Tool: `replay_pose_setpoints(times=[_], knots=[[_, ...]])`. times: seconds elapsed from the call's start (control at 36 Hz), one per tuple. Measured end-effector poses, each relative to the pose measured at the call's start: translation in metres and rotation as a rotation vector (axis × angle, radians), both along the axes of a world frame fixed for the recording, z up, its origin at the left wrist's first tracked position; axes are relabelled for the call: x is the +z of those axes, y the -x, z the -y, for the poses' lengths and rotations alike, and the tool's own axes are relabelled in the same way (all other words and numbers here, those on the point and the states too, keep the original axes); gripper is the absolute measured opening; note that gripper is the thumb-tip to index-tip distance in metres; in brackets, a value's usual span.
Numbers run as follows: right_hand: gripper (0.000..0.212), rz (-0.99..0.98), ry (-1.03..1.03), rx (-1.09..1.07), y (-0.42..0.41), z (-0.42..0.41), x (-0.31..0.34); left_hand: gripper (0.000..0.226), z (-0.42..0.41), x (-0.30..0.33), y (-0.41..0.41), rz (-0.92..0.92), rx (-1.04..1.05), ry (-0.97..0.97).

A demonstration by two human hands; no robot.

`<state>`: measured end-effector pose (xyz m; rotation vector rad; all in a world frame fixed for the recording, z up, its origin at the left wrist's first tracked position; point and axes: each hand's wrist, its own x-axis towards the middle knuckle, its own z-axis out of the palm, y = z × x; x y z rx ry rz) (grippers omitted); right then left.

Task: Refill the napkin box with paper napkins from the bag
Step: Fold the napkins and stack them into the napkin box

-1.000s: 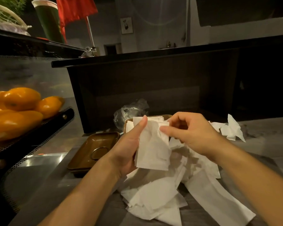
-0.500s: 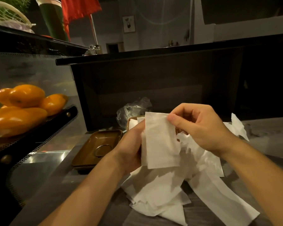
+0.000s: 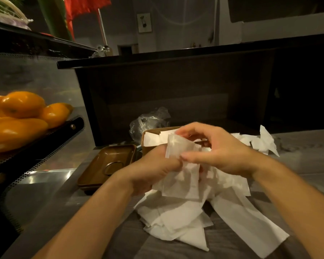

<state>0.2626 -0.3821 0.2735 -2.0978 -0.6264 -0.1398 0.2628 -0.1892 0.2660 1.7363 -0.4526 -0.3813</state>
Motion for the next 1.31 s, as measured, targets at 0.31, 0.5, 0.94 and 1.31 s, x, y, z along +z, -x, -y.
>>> replay_pose_setpoints(times=[0.31,0.5,0.94,1.31], knots=[[0.044,-0.024,-0.275,-0.021,0.001,0.010,0.005,0.018,-0.005,0.007,-0.002,0.476,0.183,0.081],[0.024,0.018,-0.239,-0.007,-0.002,0.017,0.000,0.032,0.004,0.000,-0.002,0.635,0.286,0.112],[0.030,-0.120,-0.066,0.009,-0.010,0.025,-0.011,0.043,-0.001,-0.012,-0.007,0.640,0.266,-0.163],[0.015,-0.163,0.002,-0.031,-0.010,0.026,-0.012,0.032,0.004,-0.018,-0.007,0.481,0.208,-0.366]])
